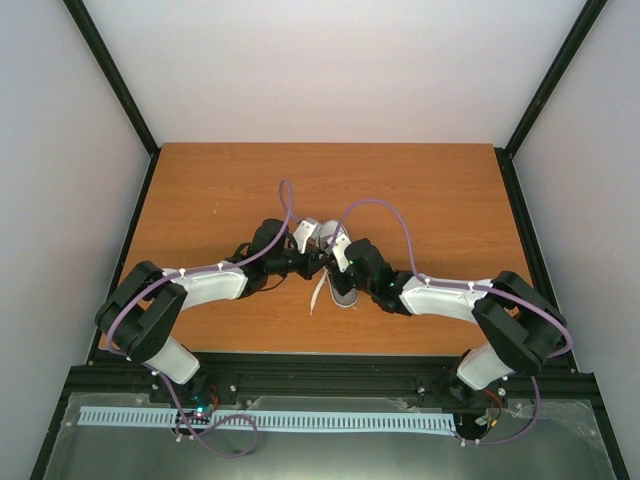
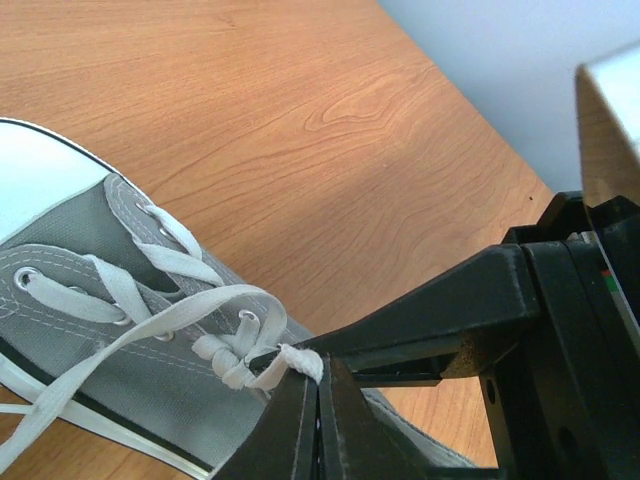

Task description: Tie the shoes

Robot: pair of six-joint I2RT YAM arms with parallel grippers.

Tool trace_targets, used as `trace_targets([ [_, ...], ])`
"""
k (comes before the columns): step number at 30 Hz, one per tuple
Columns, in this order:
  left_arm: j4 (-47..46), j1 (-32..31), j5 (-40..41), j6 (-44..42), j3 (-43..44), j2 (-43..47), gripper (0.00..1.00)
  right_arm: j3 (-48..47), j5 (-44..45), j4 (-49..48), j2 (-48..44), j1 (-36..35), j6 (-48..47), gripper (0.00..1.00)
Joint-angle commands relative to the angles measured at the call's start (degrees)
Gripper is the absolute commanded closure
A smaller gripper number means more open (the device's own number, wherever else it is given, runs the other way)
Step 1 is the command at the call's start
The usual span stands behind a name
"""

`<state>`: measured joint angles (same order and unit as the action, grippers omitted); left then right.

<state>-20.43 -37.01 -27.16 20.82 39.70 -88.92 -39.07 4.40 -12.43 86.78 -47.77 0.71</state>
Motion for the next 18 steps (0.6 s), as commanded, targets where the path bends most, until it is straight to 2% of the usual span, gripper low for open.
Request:
trace_targets([
  [1,-0.14,-0.65,-2.33,-0.07,1.29,-0.87,0.99,-1.98,3.66,-6.4,0.4,-0.22,0.47,0.78],
  [4,-0.06,-0.68,-2.26,-0.16,1.41,-0.92,0.99,-1.98,4.64,-6.38,0.64,-0.22,0.81,0.85],
  [12,-0.06,-0.69,-2.2,-0.24,1.48,-1.24,0.99,-1.8,6.74,-6.66,1.32,-0.22,1.75,0.97],
  [18,-0.03,-0.69,-1.78,0.05,1.43,-1.06,0.97,-1.5,7.11,-7.08,1.33,-0.22,1.97,0.97],
])
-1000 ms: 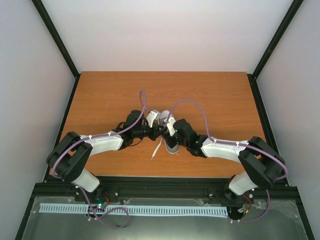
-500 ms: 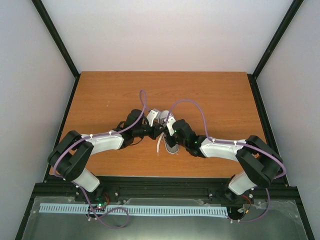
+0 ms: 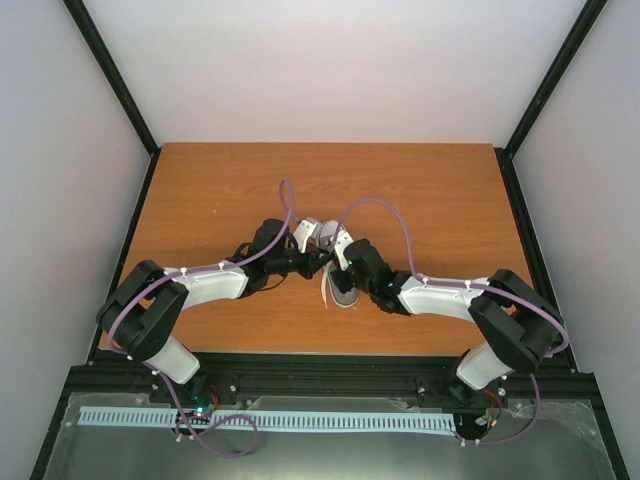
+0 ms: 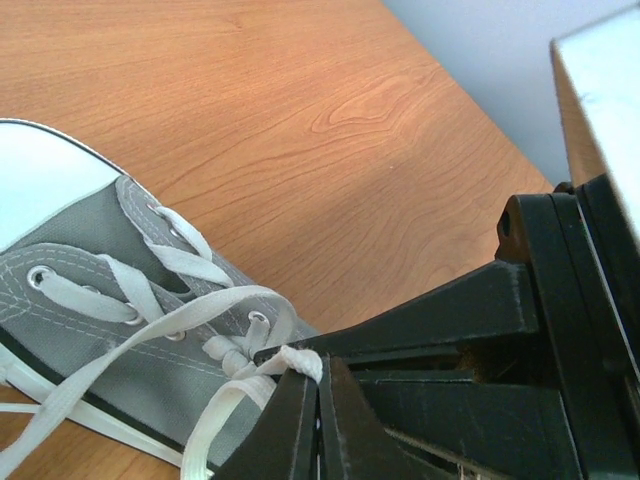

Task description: Tie the shoes

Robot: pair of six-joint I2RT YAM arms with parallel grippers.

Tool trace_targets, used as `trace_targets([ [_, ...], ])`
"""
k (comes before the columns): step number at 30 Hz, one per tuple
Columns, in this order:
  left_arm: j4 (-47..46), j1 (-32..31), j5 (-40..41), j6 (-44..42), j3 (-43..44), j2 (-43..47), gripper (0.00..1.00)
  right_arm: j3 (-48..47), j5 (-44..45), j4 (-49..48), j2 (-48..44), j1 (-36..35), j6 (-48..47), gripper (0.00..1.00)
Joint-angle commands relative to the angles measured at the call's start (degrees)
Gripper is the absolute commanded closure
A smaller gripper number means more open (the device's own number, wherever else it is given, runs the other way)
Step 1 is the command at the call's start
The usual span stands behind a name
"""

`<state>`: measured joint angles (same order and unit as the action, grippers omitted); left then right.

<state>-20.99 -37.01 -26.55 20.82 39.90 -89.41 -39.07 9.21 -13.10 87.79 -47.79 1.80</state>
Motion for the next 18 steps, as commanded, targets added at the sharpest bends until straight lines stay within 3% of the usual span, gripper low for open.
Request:
trace_targets([
  [1,0.29,-0.68,-1.87,0.3,1.0,-0.39,0.9,-1.39,2.34,-6.41,0.23,-0.2,0.9,0.97],
  [4,-0.05,-0.68,1.81,0.74,-0.53,2.03,0.54,-0.41,2.39,-6.73,-0.43,-0.2,1.25,0.97],
  [7,1.26,-0.56,7.77,0.14,-2.28,6.69,0.43,0.74,2.39,-7.19,-0.92,-0.2,1.86,0.97],
  [12,7.81,1.57,22.63,3.12,-3.24,10.64,0.45,1.69,2.3,-8.05,-0.61,-0.2,2.54,0.97],
  [18,18.06,4.97,22.27,3.58,2.87,3.62,0.51,1.79,1.65,-8.78,-0.01,-0.22,2.94,0.97],
])
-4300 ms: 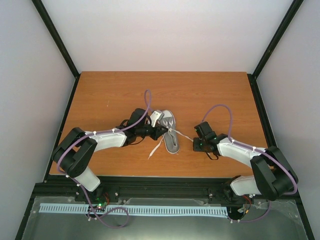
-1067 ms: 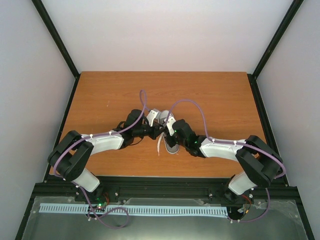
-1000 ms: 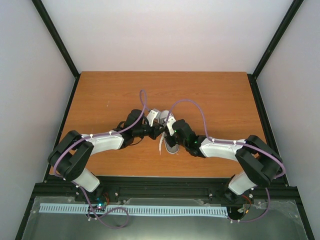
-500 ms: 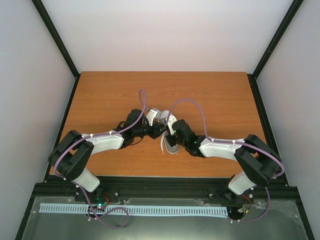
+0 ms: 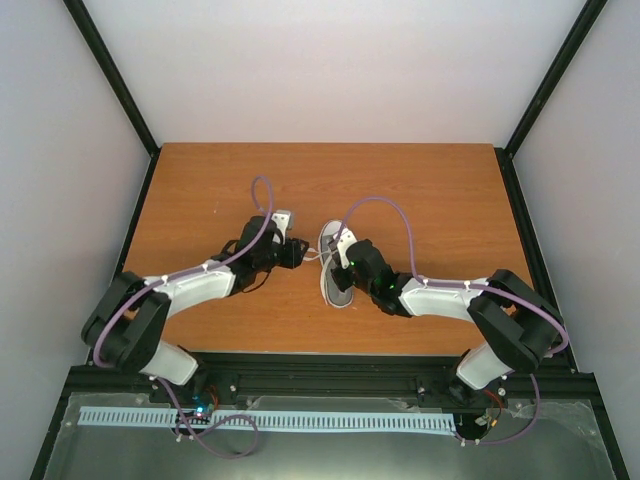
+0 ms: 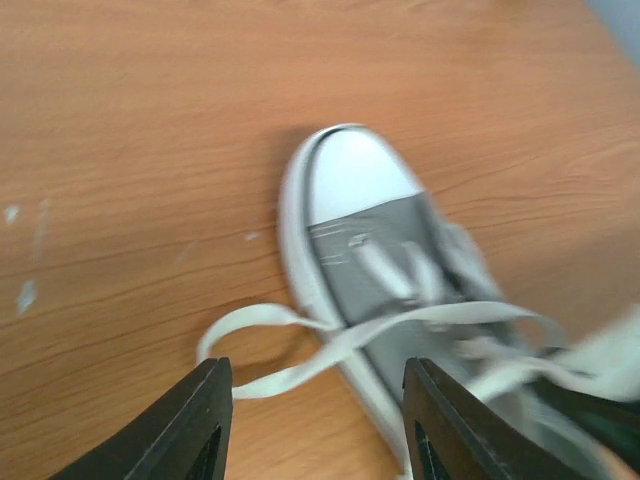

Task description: Tie the shoes

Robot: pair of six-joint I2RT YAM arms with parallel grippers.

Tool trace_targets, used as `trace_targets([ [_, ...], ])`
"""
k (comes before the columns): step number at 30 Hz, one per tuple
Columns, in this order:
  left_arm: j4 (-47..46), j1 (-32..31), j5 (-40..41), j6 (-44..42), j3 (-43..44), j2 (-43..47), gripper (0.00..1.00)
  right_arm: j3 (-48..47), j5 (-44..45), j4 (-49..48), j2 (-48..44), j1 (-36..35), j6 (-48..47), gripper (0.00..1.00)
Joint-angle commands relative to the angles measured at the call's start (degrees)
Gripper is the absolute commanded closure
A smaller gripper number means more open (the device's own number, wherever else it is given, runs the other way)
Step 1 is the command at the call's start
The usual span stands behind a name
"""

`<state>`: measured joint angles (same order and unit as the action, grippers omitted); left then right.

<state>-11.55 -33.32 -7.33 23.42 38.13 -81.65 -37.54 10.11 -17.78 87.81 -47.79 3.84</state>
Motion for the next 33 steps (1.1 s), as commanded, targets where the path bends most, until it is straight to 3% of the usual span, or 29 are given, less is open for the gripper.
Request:
trace_targets([
  [1,9.22,1.38,2.15,1.12,5.49,-5.19,0.51,0.27,0.55,-4.15,-0.01,-0.2,0.89,0.97],
  [8,9.66,1.77,0.87,3.84,9.56,-12.01,0.51,0.65,-0.08,-4.5,-0.67,-0.2,1.58,0.97],
  [21,10.67,1.77,3.88,3.39,13.06,-19.76,0.61,1.38,-1.26,-5.59,-0.31,-0.2,2.19,0.97],
  [27,11.07,1.77,3.87,3.28,13.82,-22.59,0.75,1.41,-1.32,-5.6,-0.36,-0.2,2.39,0.97],
  [33,9.24,1.77,4.64,4.39,13.81,-22.97,0.96,1.83,-1.6,-6.08,-0.34,-0.2,3.04,0.97],
])
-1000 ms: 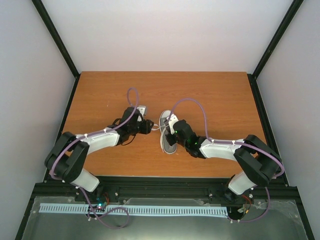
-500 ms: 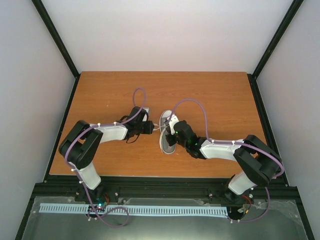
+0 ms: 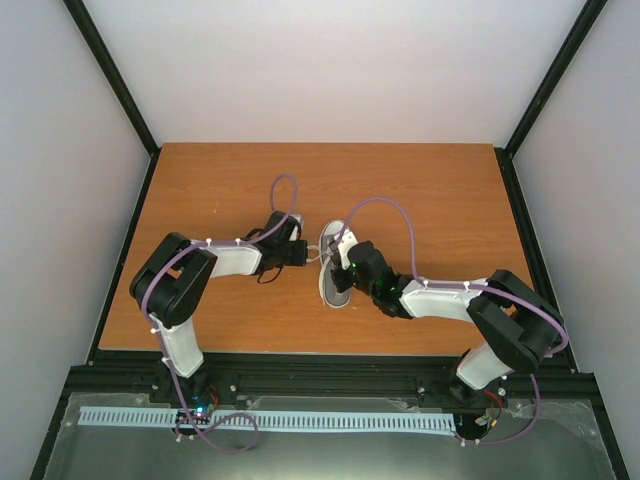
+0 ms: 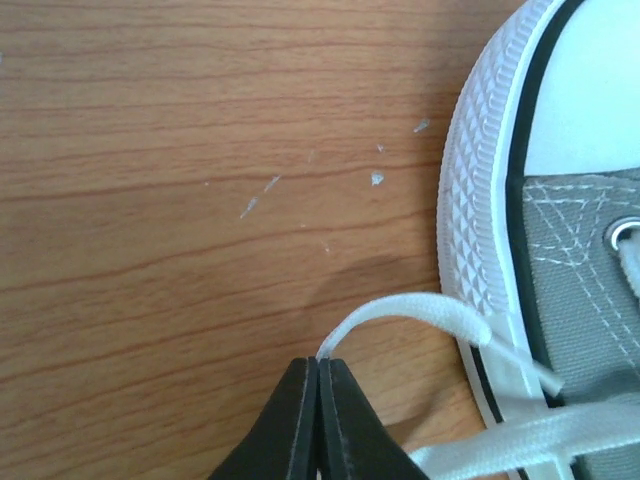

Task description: Tie the shoes

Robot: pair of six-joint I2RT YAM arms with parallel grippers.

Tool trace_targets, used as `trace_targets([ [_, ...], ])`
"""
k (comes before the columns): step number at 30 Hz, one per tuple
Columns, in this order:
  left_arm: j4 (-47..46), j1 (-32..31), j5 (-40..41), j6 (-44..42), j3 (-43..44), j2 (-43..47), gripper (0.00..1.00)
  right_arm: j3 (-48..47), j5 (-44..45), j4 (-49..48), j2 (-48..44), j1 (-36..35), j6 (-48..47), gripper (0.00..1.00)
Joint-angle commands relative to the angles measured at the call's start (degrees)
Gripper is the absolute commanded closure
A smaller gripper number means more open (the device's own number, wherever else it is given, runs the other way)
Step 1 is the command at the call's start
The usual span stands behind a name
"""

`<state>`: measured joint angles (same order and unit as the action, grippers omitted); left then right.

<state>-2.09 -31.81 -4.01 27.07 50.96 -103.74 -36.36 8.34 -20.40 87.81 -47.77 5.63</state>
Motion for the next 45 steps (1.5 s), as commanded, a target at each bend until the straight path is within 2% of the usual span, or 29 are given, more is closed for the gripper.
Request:
trace_targets([
  [1,-0.63,0.26,1.69,0.83,0.84,-0.39,0.99,0.86,0.13,-3.61,-0.48,-0.22,1.59,0.97],
  [6,-6.59,0.26,-1.7,2.24,-2.41,5.21,0.99,1.85,0.38,-3.57,-1.48,-0.22,3.83,0.97],
  [12,-17.7,0.26,-7.45,1.63,-11.46,18.72,0.99,1.59,-1.14,-1.02,-3.17,1.02,9.17,0.97],
  [20,-20.02,-0.46,-23.01,-7.29,-21.56,31.6,0.99,0.77,-11.12,3.29,-5.03,6.77,18.04,0.97],
  [24,-17.76,-3.45,-28.06,-10.52,-21.58,34.35,0.99,0.52,-18.34,4.56,-5.45,9.86,23.06,0.97],
  [28,-12.53,-8.84,-27.87,-14.89,-18.19,33.34,0.99,-0.34,-22.9,5.83,-5.14,11.08,26.19,0.97],
  [35,-8.93,-12.36,-27.02,-18.7,-14.8,29.84,0.99,-2.09,-28.18,6.55,-4.18,11.16,30.25,0.97],
  [45,-6.83,-12.44,-23.13,-18.34,-17.92,35.44,0.99,-6.36,-24.35,12.63,-2.94,8.57,31.23,0.97],
])
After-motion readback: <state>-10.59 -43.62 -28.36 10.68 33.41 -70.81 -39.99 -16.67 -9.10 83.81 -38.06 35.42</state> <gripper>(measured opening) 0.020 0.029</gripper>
